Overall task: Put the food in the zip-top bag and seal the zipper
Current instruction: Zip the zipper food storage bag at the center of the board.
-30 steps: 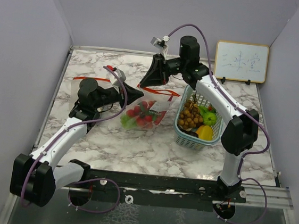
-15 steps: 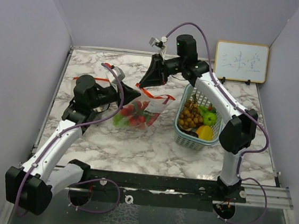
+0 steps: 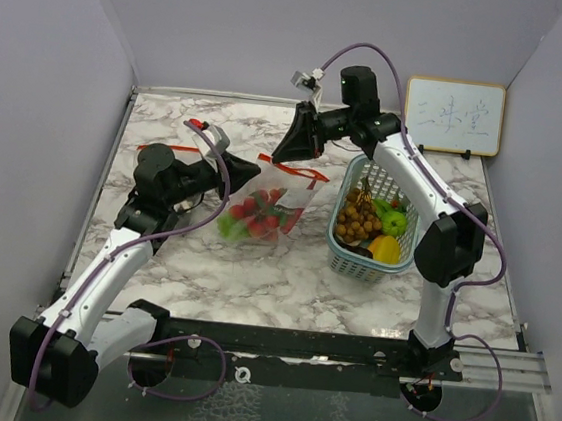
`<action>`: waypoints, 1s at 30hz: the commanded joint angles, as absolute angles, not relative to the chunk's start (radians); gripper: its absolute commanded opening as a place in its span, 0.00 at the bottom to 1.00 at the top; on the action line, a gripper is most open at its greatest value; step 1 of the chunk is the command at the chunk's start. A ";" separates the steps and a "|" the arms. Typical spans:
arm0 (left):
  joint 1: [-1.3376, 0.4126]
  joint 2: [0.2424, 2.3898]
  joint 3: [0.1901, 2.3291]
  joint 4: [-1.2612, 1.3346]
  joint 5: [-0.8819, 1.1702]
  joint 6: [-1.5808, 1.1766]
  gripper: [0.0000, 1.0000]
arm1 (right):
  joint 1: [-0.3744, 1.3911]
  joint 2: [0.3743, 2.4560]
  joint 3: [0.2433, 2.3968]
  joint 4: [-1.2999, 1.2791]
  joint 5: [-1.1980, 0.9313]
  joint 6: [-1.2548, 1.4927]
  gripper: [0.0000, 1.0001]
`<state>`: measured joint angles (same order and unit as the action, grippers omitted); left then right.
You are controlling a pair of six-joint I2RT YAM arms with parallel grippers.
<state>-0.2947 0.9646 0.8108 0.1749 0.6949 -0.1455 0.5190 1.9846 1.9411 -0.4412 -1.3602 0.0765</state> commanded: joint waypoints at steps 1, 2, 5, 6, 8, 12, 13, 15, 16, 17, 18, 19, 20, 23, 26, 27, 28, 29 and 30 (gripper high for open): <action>-0.291 0.982 0.840 0.299 0.668 -0.178 0.04 | 0.514 1.958 1.918 -0.447 -1.366 0.041 0.02; -0.291 0.981 0.856 0.269 0.621 -0.155 0.00 | 0.514 1.957 1.916 -0.477 -1.345 0.016 0.02; -0.291 0.963 0.907 0.162 0.512 -0.083 0.00 | 0.514 1.955 1.912 -0.524 -1.330 -0.018 0.02; -0.291 0.955 0.907 0.164 0.536 -0.059 0.00 | 0.514 1.954 1.910 -0.526 -1.330 -0.018 0.02; -0.291 0.950 0.896 0.207 0.653 -0.064 0.04 | 0.514 1.953 1.913 -0.515 -1.336 -0.009 0.02; -0.293 0.981 0.839 0.368 0.851 -0.199 0.24 | 0.514 1.967 1.948 -0.516 -1.344 -0.005 0.02; -0.294 0.990 0.831 0.380 0.870 -0.212 0.25 | 0.514 1.973 1.958 -0.518 -1.350 -0.004 0.02; -0.296 1.005 0.820 0.376 0.887 -0.212 0.27 | 0.514 1.978 1.975 -0.517 -1.354 0.000 0.02; -0.298 1.010 0.813 0.374 0.894 -0.210 0.28 | 0.514 1.980 1.980 -0.514 -1.354 0.001 0.02; -0.301 1.012 0.808 0.374 0.901 -0.208 0.29 | 0.514 1.980 1.983 -0.511 -1.358 0.006 0.02; -0.305 1.016 0.805 0.375 0.905 -0.208 0.29 | 0.514 1.982 1.984 -0.505 -1.361 0.012 0.02; -0.306 1.019 0.798 0.376 0.913 -0.208 0.30 | 0.514 1.983 1.985 -0.499 -1.365 0.017 0.02; -0.308 1.023 0.794 0.376 0.926 -0.206 0.31 | 0.514 1.984 1.989 -0.494 -1.371 0.022 0.02; -0.310 1.031 0.778 0.354 0.936 -0.176 0.31 | 0.514 1.988 1.998 -0.494 -1.380 0.026 0.02; -0.310 1.043 0.761 0.333 0.926 -0.136 0.30 | 0.514 1.986 2.000 -0.499 -1.401 0.025 0.02; -0.310 1.049 0.757 0.332 0.922 -0.130 0.30 | 0.514 1.983 1.998 -0.500 -1.408 0.025 0.02; -0.310 1.056 0.755 0.333 0.919 -0.125 0.30 | 0.514 1.978 1.994 -0.501 -1.414 0.022 0.02; -0.311 1.064 0.755 0.341 0.917 -0.124 0.30 | 0.514 1.974 1.990 -0.502 -1.420 0.021 0.02; -0.310 1.071 0.755 0.351 0.916 -0.126 0.30 | 0.514 1.970 1.985 -0.504 -1.425 0.019 0.02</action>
